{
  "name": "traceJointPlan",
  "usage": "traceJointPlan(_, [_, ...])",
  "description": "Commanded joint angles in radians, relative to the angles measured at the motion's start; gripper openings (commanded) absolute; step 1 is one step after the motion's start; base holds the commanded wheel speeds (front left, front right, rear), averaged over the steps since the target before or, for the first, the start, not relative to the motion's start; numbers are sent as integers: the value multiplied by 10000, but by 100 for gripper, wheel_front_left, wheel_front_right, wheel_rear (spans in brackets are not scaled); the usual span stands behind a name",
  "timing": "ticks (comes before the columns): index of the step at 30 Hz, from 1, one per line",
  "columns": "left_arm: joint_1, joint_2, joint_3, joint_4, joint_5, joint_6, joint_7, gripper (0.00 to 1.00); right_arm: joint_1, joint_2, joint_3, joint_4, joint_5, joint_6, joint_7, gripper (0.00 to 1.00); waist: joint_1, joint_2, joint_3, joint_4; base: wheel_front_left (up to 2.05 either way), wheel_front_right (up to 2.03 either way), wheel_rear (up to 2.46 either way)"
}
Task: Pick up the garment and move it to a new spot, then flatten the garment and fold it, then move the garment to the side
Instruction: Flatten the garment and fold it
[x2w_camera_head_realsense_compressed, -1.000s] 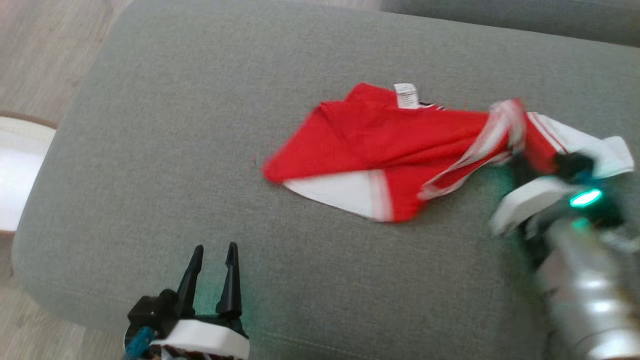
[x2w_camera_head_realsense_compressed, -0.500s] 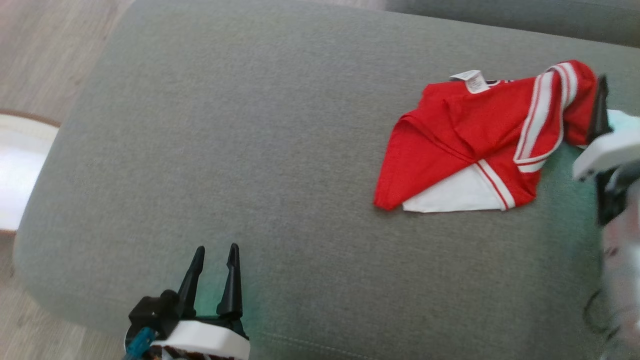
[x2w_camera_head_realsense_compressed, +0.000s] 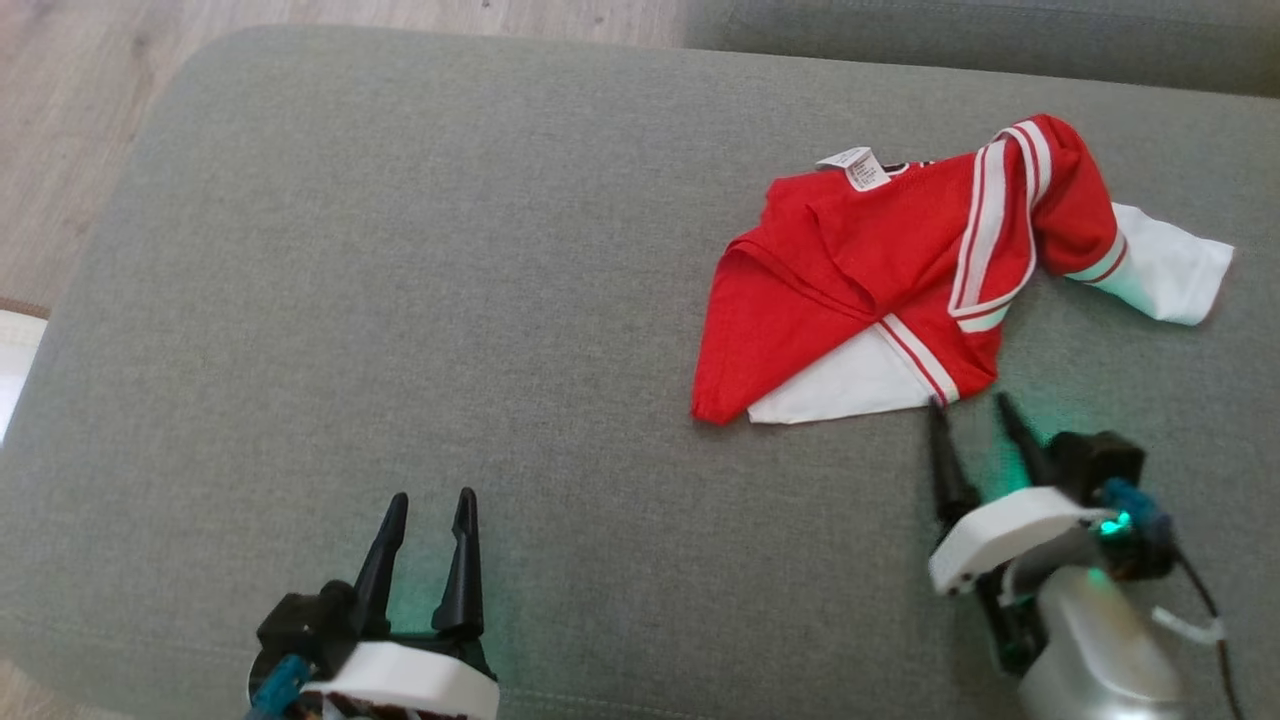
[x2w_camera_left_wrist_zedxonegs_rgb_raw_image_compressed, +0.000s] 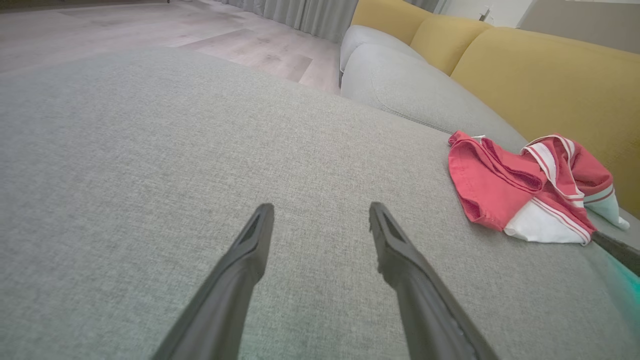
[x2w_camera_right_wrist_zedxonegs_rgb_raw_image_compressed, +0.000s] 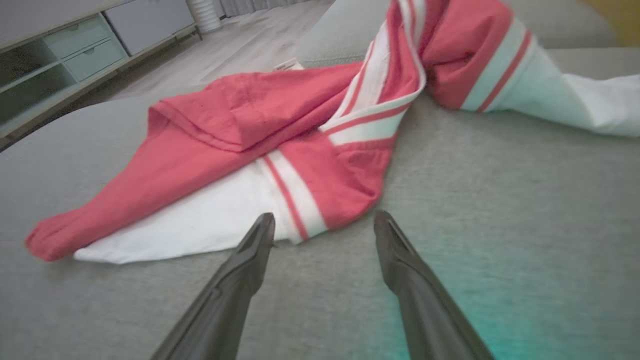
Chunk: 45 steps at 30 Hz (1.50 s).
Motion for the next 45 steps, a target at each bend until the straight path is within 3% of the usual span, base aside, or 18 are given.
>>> traceJointPlan(1, [-227, 12, 325, -218, 36, -27, -82, 100, -95, 42, 332, -229, 73, -7, -65, 100, 1, 0, 3, 24, 0, 0, 0])
traceJointPlan(13, [-175, 12, 373, -159, 84, -54, -82, 100, -597, 46, 1580, 862, 1711, -7, -65, 100, 1, 0, 159, 484, 0, 0, 0])
traceJointPlan(14, [-181, 12, 379, -155, 84, -54, -82, 100, -648, 46, 1691, 928, 1777, -7, -65, 76, 1, 0, 170, 500, 0, 0, 0])
traceJointPlan(15, [-187, 12, 382, -150, 82, -55, -82, 100, -697, 46, 1751, 979, 1842, -7, -65, 34, 1, 0, 181, 509, 0, 0, 0])
traceJointPlan(16, [-191, 12, 383, -151, 70, -56, -82, 100, -743, 46, 1780, 1057, 1861, -7, -65, 0, 1, 0, 194, 512, 0, 0, 0])
traceJointPlan(24, [-300, 12, 343, -277, -53, -15, -82, 100, -368, 46, 890, 776, 1441, -7, -65, 0, 1, 0, 184, 296, 0, 0, 0])
traceJointPlan(33, [-272, 12, 384, -395, -51, -10, -82, 100, 727, 47, -67, -140, 649, -7, -65, 0, 1, 0, 66, -562, 0, 0, 0])
traceJointPlan(34, [-327, 12, 352, -409, -59, -21, -82, 100, 728, 47, -66, -218, 562, -7, -65, 72, 1, 0, 90, -657, 0, 0, 0])
traceJointPlan(35, [-398, 12, 297, -427, -64, -36, -82, 100, 713, 47, -69, -364, 494, -7, -65, 100, 1, 0, 115, -739, 0, 0, 0])
traceJointPlan(45, [-2006, 12, -774, -577, 48, -239, -82, 100, 805, 47, -150, -2621, -357, -7, -65, 100, 1, 0, 632, -1573, 0, 0, 0])
